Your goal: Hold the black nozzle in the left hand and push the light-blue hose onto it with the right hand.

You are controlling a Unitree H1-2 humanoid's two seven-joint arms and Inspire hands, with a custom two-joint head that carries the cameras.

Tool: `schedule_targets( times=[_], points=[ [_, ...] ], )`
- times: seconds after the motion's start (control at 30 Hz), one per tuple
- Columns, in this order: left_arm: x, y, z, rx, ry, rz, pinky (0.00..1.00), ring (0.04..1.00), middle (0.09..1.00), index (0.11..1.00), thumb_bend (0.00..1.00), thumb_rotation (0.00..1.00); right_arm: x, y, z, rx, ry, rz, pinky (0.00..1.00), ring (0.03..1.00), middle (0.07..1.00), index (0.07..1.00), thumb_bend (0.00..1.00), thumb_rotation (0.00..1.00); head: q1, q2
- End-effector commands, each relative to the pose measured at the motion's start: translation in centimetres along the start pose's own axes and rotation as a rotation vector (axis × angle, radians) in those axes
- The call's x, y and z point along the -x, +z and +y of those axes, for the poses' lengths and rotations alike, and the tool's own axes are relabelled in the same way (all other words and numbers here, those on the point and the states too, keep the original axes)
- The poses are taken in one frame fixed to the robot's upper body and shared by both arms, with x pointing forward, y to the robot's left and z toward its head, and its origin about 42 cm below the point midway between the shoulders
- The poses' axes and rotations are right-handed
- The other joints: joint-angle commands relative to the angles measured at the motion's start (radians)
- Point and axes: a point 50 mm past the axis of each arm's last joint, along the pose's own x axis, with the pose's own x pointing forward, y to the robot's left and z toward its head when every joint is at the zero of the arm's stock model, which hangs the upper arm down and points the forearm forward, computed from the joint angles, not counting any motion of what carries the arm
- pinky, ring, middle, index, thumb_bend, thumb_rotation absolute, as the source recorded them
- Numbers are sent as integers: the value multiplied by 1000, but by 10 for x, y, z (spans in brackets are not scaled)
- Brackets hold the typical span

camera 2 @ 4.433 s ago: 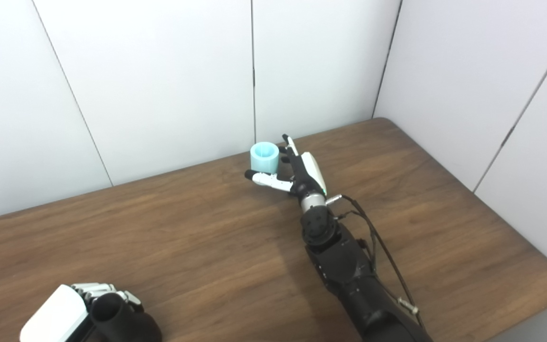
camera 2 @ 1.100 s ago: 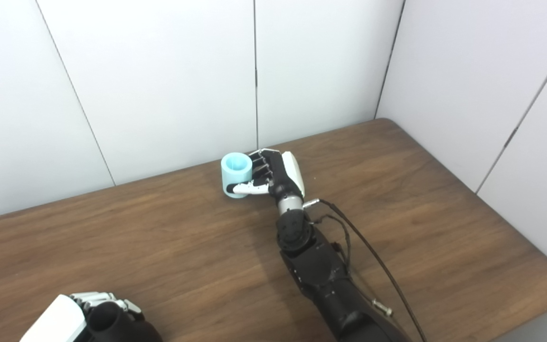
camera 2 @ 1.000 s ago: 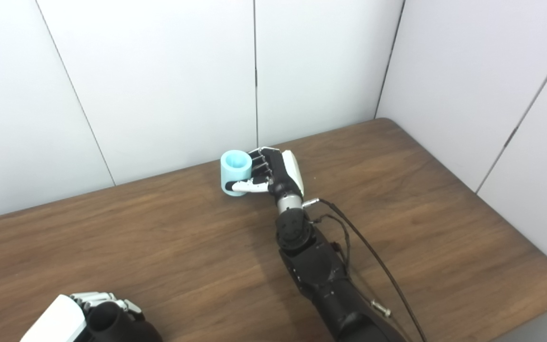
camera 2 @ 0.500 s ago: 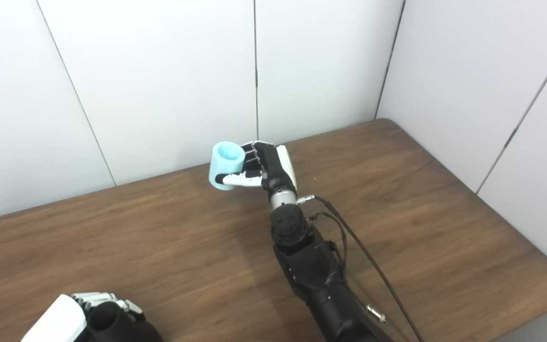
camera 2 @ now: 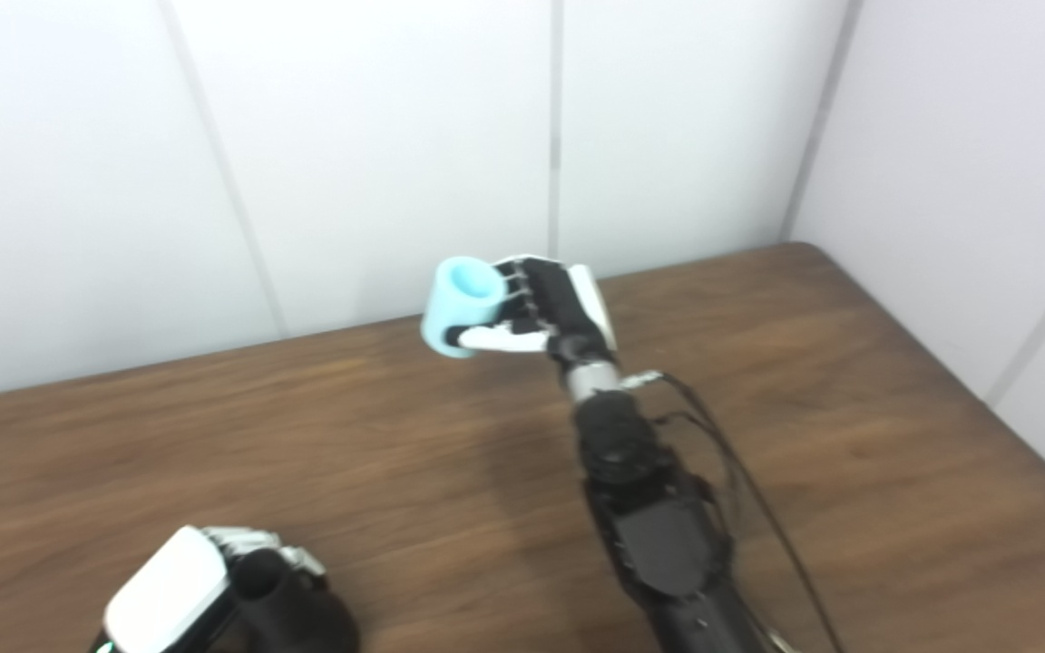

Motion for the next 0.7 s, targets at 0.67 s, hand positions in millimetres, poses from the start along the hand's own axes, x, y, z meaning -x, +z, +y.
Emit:
schedule_targets(
  times=[0.67],
  points=[
    [0,50,-97,239,-200,99,340,428,485,485,522,0,58,73,-42,-35,164,-254,469,464,486,467,517,0,200,139]
  ],
)
